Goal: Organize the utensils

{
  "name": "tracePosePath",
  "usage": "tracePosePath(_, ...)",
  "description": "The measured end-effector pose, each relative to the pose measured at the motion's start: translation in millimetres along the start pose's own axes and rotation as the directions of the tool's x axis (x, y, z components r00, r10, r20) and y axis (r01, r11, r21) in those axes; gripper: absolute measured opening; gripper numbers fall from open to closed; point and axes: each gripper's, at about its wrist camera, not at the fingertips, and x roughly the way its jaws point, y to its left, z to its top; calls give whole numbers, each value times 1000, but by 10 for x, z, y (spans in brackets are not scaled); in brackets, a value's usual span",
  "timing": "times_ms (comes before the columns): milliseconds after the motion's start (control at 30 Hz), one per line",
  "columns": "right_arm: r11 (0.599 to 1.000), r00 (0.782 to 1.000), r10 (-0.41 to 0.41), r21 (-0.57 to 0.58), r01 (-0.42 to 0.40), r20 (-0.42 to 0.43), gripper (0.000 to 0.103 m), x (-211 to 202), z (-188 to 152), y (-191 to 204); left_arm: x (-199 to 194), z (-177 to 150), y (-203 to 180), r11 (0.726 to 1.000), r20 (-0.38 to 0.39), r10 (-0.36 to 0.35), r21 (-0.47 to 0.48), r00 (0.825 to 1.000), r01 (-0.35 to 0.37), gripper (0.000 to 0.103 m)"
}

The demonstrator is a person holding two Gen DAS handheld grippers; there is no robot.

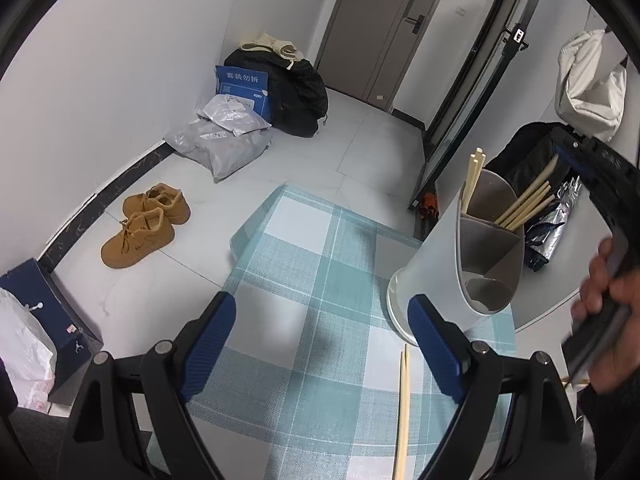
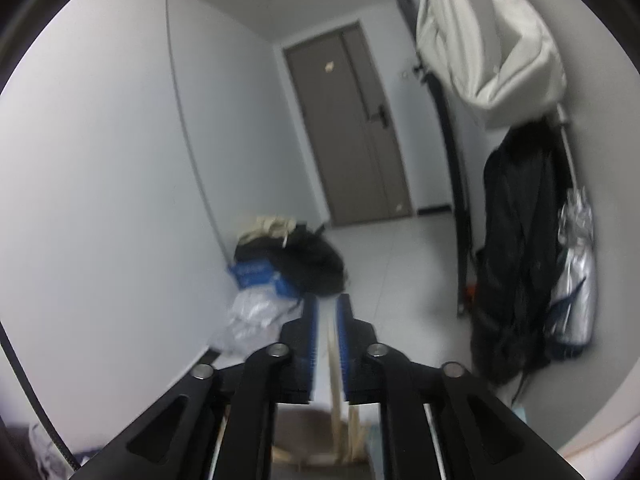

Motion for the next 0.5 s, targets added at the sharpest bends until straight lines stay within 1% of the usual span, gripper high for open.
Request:
tracePosePath(33, 1000, 1000, 3, -15, -3, -9, 42, -88, -35, 5, -3, -4, -9, 1000, 2, 3, 3, 1000, -3, 86)
tracePosePath(100, 1000, 1000, 16, -26, -16, -6, 56, -275, -106, 19, -8, -11, -24, 1000, 9, 12, 10, 1000, -12, 86)
tracePosePath(133, 999, 1000, 22, -30, -22, -6, 57, -369, -138, 25, -6, -18, -36, 1000, 8, 13, 13, 1000, -13, 86)
tracePosePath(200, 998, 998, 44, -46, -46, -41, 59, -544, -246, 23, 4, -23, -45, 1000, 6, 14, 13, 1000, -14, 86)
tracePosePath(267, 995, 993, 81, -52, -85, -82, 64, -720, -347, 47, 17, -40, -57, 1000, 1, 17, 16, 1000, -17, 86)
tracePosePath(300, 995, 992, 80, -52, -86, -99, 70, -788, -414, 49, 25, -51, -60, 1000, -4, 22, 18, 1000, -22, 86)
tracePosePath(367, 994, 985, 93, -37, -100, -145, 72, -873, -600, 36, 34, -75, -54, 1000, -9, 26, 18, 1000, -25, 86)
tracePosePath(400, 994, 982, 90, -40, -98, -168, 72, -889, -698, 49, 41, -83, -61, 999, -13, 27, 20, 1000, -27, 86)
tracePosePath(500, 998, 969, 28, -46, -41, -247, 72, -884, -1065, 107, 54, -126, -75, 999, -26, 36, 38, 999, -35, 86)
